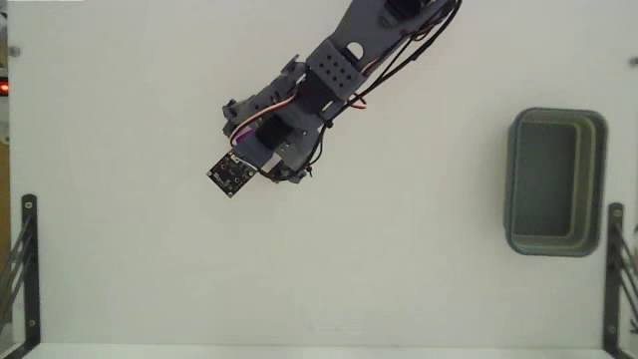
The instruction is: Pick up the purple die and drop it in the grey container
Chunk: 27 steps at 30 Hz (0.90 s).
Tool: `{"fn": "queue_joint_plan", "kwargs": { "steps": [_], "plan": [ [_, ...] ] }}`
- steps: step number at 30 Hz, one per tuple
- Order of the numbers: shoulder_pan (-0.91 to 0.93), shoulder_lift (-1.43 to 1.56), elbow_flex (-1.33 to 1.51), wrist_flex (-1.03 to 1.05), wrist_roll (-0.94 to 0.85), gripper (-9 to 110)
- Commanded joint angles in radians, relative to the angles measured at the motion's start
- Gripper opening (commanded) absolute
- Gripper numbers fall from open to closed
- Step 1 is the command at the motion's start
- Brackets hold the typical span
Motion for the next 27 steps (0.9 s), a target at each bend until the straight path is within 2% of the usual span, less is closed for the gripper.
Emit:
{"fn": "queue_joint_plan", "kwargs": {
  "steps": [1,27],
  "plan": [
    [0.004,0.022,0.000,-0.009,0.005,94],
    [0.004,0.022,0.000,-0.009,0.005,87]
  ]
}}
